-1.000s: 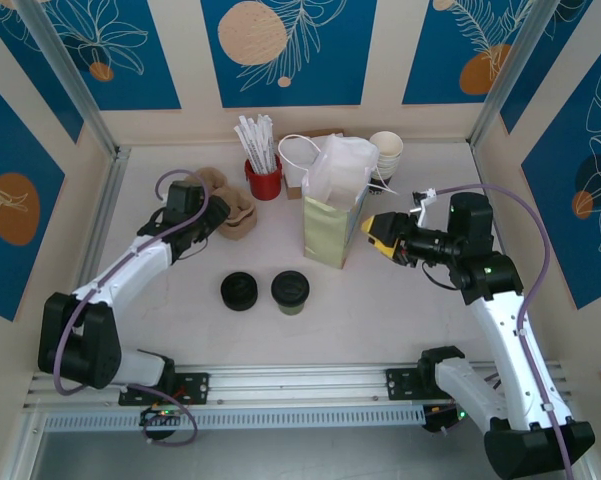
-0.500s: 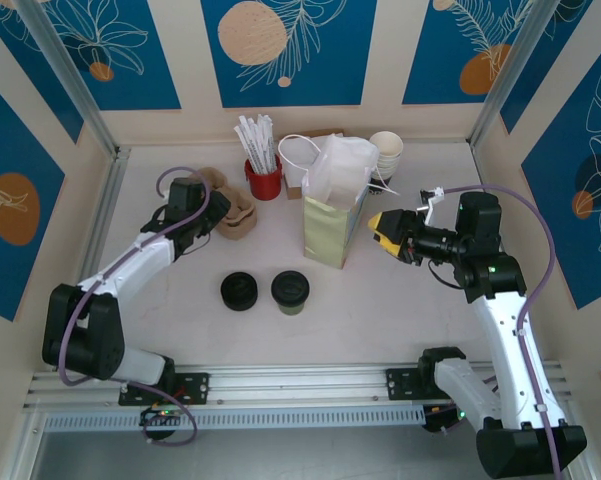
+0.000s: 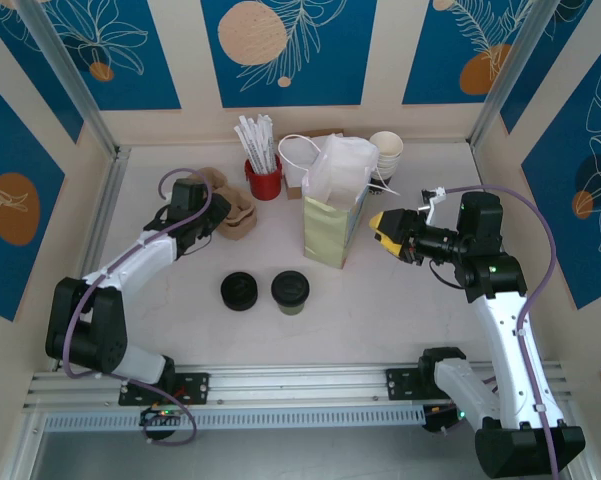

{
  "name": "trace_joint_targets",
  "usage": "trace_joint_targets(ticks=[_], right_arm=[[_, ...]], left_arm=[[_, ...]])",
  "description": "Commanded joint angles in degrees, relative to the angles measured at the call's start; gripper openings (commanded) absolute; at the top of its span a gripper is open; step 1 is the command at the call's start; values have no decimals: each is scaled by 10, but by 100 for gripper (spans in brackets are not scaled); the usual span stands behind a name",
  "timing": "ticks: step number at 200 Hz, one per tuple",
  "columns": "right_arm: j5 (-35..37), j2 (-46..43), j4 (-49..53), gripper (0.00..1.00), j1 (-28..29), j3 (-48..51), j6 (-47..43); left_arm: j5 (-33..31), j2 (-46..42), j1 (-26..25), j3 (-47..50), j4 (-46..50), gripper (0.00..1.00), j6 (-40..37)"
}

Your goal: Pack the takeout coffee

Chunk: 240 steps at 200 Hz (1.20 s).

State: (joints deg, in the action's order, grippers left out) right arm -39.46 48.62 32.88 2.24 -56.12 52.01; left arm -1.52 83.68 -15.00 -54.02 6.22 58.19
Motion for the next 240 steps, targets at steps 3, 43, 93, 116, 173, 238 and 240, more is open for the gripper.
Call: trace_joint_targets(ticks=[3,43,93,116,173,238,240], right_arm=[[-19,-1,13,58,-3,0,-3],[-19,-3,16,58,-5,-1,-3],[-19,-4,20,58,-6,0,-2],[-19,-6,22,58,-6,0,-2],[-19,-7,24,58,-7,1,-2],[-22,-5,25,58,-11,1,-4],[-22,-5,25,58,-12,1,-3]], left_arm=[[3,9,9,-3,-15,46,6],[8,13,9,0,-32,37,14],[19,17,10,-2,-49,26,23],[20,17,10,-2,-53,23,26],[22,25,10,-3,-65,20,35],[31,41,10,1,-83,17,43],[31,41,10,1,-83,17,42]])
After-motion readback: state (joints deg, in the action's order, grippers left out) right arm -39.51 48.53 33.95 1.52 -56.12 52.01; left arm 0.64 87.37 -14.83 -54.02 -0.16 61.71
